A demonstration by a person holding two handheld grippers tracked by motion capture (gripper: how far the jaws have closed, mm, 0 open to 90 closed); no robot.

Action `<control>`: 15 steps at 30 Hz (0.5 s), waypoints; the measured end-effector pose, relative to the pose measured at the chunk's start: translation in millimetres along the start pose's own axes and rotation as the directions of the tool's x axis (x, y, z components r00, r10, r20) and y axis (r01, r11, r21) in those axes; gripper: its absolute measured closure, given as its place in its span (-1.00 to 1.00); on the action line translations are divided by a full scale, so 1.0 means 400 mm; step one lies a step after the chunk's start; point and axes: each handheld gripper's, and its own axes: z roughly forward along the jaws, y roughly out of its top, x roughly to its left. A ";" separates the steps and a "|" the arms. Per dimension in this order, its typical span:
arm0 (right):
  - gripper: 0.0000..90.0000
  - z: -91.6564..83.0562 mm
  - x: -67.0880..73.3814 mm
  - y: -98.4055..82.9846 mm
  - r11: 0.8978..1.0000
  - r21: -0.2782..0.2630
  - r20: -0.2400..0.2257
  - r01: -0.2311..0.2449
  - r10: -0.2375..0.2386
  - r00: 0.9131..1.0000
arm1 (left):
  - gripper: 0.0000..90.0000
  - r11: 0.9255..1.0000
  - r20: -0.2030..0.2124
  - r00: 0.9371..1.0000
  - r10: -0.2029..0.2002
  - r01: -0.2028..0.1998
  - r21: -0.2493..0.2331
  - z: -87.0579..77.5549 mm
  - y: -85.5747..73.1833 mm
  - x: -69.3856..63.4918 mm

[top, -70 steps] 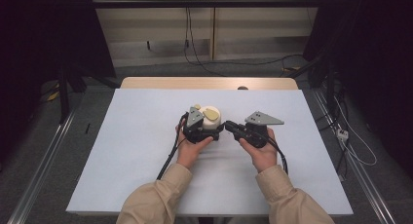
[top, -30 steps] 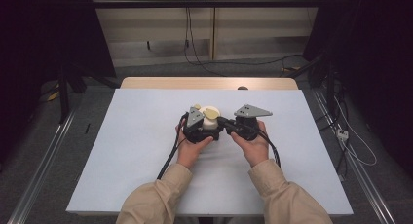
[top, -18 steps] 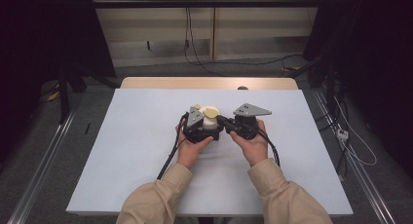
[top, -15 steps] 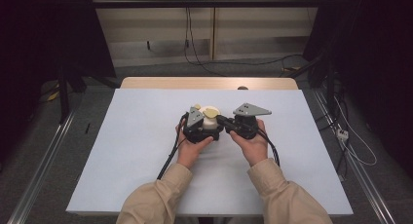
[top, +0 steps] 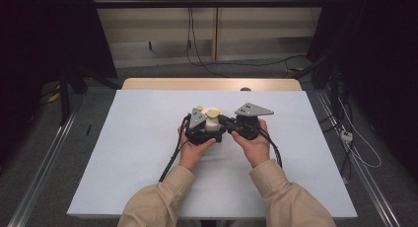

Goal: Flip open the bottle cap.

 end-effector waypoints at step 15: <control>1.00 0.013 0.005 0.008 1.000 0.001 0.005 0.015 -0.015 1.000 | -0.87 1.000 0.000 1.000 0.000 0.000 -0.002 0.000 0.000 -0.001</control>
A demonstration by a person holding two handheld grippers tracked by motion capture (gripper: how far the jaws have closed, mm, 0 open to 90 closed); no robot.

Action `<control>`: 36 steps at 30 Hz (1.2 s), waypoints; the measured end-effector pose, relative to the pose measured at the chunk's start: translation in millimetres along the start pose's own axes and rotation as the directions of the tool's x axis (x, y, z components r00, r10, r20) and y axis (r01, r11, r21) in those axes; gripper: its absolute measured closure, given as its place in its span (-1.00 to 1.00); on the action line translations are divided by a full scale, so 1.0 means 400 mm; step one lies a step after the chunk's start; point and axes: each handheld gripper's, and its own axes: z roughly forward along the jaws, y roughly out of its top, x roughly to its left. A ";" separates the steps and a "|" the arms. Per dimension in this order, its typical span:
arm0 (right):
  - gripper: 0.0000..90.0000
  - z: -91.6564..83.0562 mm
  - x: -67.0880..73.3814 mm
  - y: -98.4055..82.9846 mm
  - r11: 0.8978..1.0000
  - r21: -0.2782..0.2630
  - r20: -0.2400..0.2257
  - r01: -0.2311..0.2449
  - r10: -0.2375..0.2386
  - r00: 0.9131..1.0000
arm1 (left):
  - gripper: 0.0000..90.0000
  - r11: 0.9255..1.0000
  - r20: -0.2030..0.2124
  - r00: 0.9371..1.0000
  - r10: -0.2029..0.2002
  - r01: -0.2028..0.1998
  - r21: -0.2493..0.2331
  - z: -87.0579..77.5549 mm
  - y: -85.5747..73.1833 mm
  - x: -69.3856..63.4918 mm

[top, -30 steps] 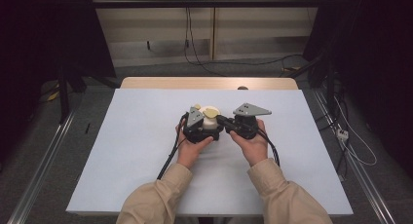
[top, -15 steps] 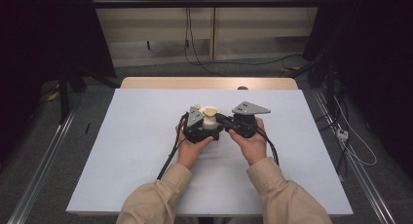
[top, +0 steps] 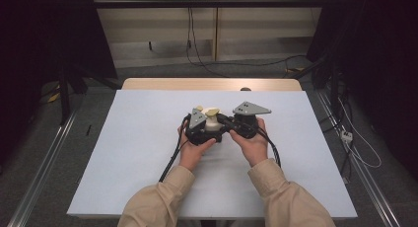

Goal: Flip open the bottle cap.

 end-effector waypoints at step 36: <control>1.00 0.015 0.001 0.020 1.000 -0.018 0.007 -0.001 0.001 1.000 | -0.87 1.000 -0.003 1.000 0.000 0.000 -0.002 0.000 0.000 -0.001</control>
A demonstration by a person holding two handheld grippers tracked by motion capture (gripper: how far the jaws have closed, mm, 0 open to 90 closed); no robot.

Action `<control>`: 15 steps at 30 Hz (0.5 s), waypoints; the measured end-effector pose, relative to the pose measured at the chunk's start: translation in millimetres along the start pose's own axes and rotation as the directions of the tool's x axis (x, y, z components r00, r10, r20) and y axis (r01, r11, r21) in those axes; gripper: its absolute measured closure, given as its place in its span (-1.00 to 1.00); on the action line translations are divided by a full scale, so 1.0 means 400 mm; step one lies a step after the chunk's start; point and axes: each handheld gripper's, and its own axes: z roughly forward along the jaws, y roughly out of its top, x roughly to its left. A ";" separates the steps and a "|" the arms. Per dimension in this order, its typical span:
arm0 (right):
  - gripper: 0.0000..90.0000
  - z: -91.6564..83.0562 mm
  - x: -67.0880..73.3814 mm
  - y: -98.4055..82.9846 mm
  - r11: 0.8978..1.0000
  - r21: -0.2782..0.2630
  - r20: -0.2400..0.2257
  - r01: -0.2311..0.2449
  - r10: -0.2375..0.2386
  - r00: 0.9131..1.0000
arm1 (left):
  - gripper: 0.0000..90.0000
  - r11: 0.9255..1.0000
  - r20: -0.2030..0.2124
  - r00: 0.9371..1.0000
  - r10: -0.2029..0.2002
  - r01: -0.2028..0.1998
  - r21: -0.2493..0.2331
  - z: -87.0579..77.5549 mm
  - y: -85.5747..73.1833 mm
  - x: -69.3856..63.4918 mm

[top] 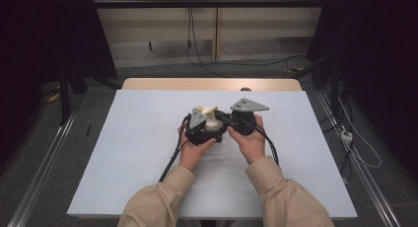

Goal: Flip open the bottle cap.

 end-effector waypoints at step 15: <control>1.00 0.008 0.000 0.006 1.000 -0.004 -0.001 -0.004 0.004 1.000 | -0.87 1.000 -0.001 1.000 -0.001 0.001 0.001 0.000 0.000 0.000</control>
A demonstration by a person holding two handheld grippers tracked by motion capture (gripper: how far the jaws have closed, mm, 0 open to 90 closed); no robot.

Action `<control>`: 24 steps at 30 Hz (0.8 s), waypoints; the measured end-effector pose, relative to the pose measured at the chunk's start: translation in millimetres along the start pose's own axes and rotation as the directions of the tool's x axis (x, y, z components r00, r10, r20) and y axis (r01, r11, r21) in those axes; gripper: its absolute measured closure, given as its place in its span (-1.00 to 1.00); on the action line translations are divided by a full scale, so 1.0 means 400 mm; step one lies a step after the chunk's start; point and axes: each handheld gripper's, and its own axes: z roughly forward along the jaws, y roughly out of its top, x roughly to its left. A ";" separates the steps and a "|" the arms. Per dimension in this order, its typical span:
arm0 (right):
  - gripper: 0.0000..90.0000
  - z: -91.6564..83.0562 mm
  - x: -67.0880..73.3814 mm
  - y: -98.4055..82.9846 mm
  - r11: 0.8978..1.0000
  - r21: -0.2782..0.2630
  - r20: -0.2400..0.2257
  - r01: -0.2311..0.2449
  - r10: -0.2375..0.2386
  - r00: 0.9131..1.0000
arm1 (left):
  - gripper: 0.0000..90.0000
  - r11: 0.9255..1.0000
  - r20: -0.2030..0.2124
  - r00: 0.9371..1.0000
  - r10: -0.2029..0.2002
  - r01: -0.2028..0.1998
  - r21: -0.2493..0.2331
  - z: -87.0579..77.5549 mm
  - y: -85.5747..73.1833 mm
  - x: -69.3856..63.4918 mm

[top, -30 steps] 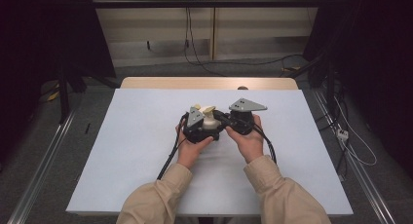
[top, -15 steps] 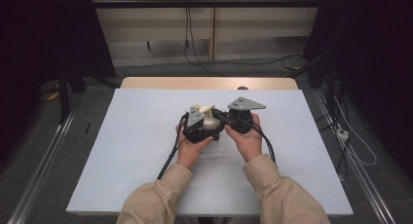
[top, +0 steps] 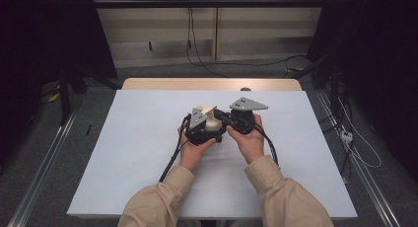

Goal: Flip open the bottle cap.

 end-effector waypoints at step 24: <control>1.00 0.009 -0.002 0.004 1.000 0.001 0.003 0.002 -0.002 1.000 | -0.87 1.000 0.000 1.000 0.000 0.000 0.000 0.000 0.000 0.000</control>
